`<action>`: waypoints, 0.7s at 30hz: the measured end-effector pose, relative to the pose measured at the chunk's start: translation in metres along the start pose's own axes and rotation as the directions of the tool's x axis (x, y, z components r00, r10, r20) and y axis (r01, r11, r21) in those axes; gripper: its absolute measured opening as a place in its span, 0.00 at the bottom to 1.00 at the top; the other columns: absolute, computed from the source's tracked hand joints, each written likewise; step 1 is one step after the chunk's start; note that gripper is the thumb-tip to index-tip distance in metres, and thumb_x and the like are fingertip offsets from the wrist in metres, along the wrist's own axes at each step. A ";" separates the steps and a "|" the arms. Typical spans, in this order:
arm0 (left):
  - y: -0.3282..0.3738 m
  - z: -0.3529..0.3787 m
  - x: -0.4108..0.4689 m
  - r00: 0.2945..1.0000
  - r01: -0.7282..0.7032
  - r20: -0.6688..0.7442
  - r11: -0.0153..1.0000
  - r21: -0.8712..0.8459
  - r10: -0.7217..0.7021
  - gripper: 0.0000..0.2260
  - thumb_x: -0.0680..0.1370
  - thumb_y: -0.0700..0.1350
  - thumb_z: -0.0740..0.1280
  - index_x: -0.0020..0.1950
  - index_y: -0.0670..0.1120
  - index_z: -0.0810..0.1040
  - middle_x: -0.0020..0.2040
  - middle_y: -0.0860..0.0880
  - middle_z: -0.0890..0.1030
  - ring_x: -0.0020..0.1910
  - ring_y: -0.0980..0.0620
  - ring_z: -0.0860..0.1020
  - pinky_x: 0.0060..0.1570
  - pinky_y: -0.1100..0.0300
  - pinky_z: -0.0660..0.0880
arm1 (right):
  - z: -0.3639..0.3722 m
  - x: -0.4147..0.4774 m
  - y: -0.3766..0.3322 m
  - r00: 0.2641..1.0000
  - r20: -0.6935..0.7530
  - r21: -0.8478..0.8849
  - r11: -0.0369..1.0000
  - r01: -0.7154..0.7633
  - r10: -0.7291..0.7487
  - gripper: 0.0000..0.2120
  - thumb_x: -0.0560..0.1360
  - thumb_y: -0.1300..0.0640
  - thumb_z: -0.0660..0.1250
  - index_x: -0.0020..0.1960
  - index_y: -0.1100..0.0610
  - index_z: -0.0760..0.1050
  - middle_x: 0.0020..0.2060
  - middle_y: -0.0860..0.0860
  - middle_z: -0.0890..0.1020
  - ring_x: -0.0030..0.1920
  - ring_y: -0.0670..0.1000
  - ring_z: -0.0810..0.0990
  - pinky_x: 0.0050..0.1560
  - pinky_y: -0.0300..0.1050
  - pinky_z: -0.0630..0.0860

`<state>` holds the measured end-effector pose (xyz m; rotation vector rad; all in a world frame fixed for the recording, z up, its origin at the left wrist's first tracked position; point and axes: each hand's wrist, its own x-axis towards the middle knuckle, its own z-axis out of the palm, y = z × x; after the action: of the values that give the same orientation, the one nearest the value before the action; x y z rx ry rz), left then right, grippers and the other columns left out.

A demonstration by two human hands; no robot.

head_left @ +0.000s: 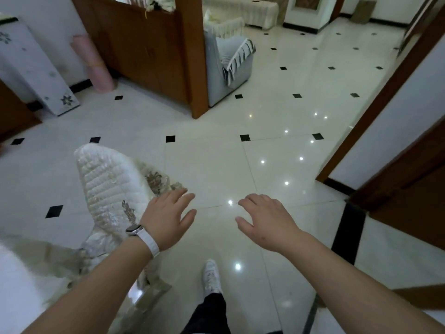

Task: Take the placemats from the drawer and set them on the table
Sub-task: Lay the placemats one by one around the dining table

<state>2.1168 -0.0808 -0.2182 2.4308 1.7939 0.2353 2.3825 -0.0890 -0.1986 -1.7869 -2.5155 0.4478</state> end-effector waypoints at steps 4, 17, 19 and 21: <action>-0.031 0.005 0.071 1.000 0.003 0.000 0.999 -0.053 -0.003 0.23 0.76 0.58 0.55 0.64 0.48 0.77 0.64 0.45 0.79 0.59 0.42 0.78 0.55 0.45 0.76 | -0.019 0.079 0.012 1.000 0.007 -0.024 1.000 -0.005 0.005 0.23 0.80 0.43 0.56 0.71 0.51 0.68 0.65 0.47 0.73 0.64 0.53 0.70 0.66 0.50 0.65; -0.135 -0.026 0.241 0.991 0.084 -0.099 0.992 -0.093 -0.093 0.25 0.76 0.59 0.55 0.64 0.49 0.78 0.64 0.46 0.79 0.61 0.44 0.78 0.56 0.44 0.74 | -0.080 0.287 0.013 0.997 -0.022 -0.088 0.994 0.069 -0.072 0.27 0.77 0.40 0.49 0.70 0.51 0.69 0.65 0.47 0.74 0.64 0.52 0.71 0.65 0.49 0.65; -0.149 -0.026 0.259 0.991 0.096 -0.089 0.992 -0.088 -0.104 0.24 0.76 0.59 0.55 0.64 0.48 0.78 0.63 0.46 0.80 0.60 0.44 0.78 0.55 0.44 0.75 | -0.084 0.316 0.017 0.996 -0.012 -0.087 0.992 0.088 -0.089 0.24 0.79 0.42 0.54 0.71 0.51 0.69 0.66 0.48 0.73 0.64 0.53 0.71 0.65 0.49 0.65; -0.162 -0.023 0.275 0.989 0.123 -0.076 0.988 -0.092 -0.130 0.24 0.76 0.59 0.55 0.64 0.48 0.78 0.63 0.46 0.79 0.60 0.44 0.78 0.55 0.44 0.75 | -0.086 0.346 0.021 0.993 -0.003 -0.094 0.989 0.115 -0.116 0.23 0.80 0.43 0.56 0.71 0.51 0.69 0.66 0.48 0.73 0.65 0.53 0.71 0.65 0.49 0.65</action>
<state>2.0399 0.2301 -0.2088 2.2690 1.9203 0.3977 2.2987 0.2574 -0.1718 -1.6557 -2.6578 0.3222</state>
